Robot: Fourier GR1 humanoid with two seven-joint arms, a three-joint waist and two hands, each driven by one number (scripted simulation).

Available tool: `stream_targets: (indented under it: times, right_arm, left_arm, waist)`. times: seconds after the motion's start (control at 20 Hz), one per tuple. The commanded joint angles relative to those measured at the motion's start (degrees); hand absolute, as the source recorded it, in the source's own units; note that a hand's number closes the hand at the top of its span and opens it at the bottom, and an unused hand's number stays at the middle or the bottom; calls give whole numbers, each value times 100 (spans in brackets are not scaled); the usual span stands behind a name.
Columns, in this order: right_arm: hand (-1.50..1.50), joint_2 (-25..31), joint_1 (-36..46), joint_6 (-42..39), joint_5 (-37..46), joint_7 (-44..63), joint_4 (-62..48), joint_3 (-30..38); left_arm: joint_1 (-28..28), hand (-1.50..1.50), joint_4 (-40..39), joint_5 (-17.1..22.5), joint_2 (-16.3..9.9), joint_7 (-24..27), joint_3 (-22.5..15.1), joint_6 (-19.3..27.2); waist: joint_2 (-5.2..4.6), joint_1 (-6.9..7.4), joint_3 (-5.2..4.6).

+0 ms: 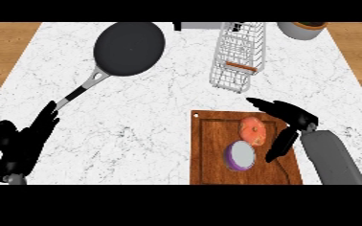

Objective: Pick the squash from the cutting board and place it in the tiered basket

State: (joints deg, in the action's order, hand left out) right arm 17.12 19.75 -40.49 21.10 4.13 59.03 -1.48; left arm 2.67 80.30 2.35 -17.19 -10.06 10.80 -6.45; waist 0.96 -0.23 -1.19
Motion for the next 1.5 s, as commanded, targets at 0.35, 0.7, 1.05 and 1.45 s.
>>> stream_targets:
  times: [0.35,0.7,1.05,1.45]
  right_arm:
    - [150,-433,-234,636,73,-831,155,44]
    - [150,-338,-310,844,-96,-352,665,493]
    - [150,-1568,601,2997,1930,1899,1606,-719]
    - [150,-1708,1851,4236,3682,4377,1838,-1750]
  left_arm:
    - [-62,0,-174,-2,-37,135,147,-120]
    - [-331,0,-654,-475,403,355,-69,323]
    - [-150,0,-182,-257,83,41,-32,-85]
    - [-266,0,-217,-279,42,-51,-105,-167]
  waist:
    - [-99,45,121]
    - [-98,11,118]
    - [55,288,22]
    - [121,449,39]
